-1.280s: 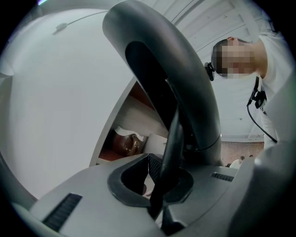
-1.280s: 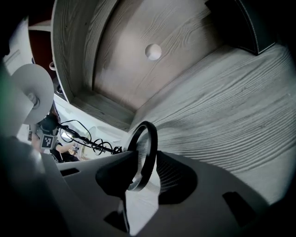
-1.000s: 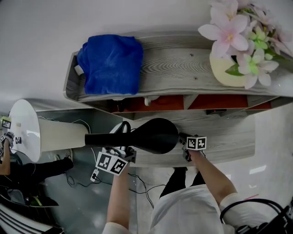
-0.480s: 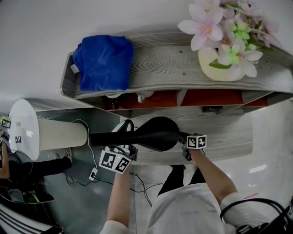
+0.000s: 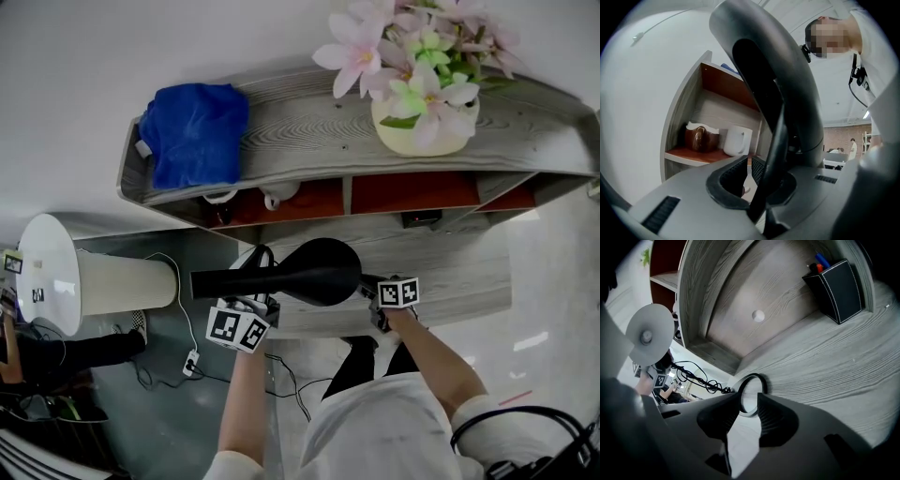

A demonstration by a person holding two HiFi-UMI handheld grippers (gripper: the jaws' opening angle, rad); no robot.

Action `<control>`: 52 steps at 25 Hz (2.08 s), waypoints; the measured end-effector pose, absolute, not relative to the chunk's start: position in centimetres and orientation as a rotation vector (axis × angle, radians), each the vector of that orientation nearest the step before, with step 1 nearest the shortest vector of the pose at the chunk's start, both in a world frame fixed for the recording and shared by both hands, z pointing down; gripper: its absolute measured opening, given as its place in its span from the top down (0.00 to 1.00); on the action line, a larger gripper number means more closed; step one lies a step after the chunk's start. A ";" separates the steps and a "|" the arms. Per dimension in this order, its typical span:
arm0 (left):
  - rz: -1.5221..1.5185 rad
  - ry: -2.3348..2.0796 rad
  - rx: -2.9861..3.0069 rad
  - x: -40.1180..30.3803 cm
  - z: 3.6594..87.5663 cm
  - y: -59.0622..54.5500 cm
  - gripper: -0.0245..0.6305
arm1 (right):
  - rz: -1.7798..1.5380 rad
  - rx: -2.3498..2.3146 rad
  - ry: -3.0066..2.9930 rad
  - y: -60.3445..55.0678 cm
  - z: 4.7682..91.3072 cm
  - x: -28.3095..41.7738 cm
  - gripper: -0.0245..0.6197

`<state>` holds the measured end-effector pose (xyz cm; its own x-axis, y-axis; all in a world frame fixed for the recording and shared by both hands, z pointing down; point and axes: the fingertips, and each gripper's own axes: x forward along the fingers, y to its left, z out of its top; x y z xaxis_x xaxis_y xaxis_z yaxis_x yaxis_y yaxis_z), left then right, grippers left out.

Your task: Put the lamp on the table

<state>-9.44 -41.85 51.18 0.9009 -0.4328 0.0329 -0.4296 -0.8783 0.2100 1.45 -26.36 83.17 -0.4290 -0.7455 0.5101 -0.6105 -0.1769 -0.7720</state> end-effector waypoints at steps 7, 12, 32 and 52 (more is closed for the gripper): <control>-0.005 -0.636 2.868 -8.9 51.7 -41.9 0.93 | -1.668 -1.588 1.933 -25.2 82.1 0.9 0.78; 0.027 -0.639 2.874 -8.9 52.0 -41.7 0.93 | -1.660 -1.572 1.968 -24.6 80.6 0.3 0.78; 0.199 -0.835 2.892 -15.4 51.9 -37.3 0.79 | -1.594 -1.513 2.151 -22.6 74.9 0.2 0.85; 0.152 -0.953 2.550 -15.0 52.7 -14.8 0.95 | -1.290 -1.300 2.574 -10.6 63.9 2.7 0.93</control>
<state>-14.99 -14.81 52.67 0.7602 -0.6035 0.2406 -0.6484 -0.6812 0.3400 2.73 -10.62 63.87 -0.6611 -0.6634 0.3506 -0.6779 0.3277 -0.6581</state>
